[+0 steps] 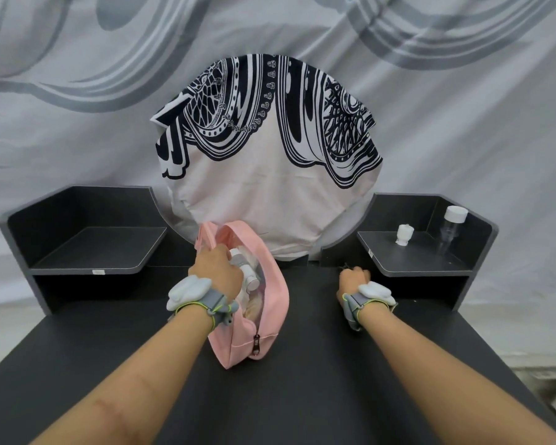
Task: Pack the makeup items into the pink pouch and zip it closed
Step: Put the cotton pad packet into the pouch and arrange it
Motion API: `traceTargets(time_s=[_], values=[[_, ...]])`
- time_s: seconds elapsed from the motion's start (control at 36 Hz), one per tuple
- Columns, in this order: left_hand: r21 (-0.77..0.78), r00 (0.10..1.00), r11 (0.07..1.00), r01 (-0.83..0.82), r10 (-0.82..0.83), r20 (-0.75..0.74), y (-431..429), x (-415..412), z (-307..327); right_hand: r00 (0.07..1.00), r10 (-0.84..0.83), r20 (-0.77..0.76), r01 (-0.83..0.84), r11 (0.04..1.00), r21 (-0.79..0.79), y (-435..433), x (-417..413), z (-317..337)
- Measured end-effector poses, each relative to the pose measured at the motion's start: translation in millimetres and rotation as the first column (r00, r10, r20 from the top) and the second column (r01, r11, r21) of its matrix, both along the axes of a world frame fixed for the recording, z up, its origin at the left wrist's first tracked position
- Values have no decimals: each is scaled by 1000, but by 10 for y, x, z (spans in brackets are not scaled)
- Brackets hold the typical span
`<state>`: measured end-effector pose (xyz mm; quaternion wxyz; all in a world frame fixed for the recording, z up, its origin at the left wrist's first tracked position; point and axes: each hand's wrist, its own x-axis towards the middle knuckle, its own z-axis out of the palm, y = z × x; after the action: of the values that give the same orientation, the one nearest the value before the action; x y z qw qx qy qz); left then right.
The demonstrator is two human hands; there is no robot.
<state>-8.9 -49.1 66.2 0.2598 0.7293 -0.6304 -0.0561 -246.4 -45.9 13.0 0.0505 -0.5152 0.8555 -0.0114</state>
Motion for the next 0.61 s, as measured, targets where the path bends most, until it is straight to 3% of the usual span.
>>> traceTargets(time_s=[0.22,0.36,0.47,0.61], values=[[-14,1000,999,30,-30,8,21,37,4,999,36,39,-31,991,-131,60,195,128],[-2,999,999,33,-33,-1,33,39,13,978,125,168,-46,910,-412,176,375,365],[2,1000,1000,12,-12,-6,39,30,20,899,287,331,-6,763,-646,299,581,662],[14,999,1000,20,-19,-36,38,79,28,723,490,487,50,666,-744,348,956,990]])
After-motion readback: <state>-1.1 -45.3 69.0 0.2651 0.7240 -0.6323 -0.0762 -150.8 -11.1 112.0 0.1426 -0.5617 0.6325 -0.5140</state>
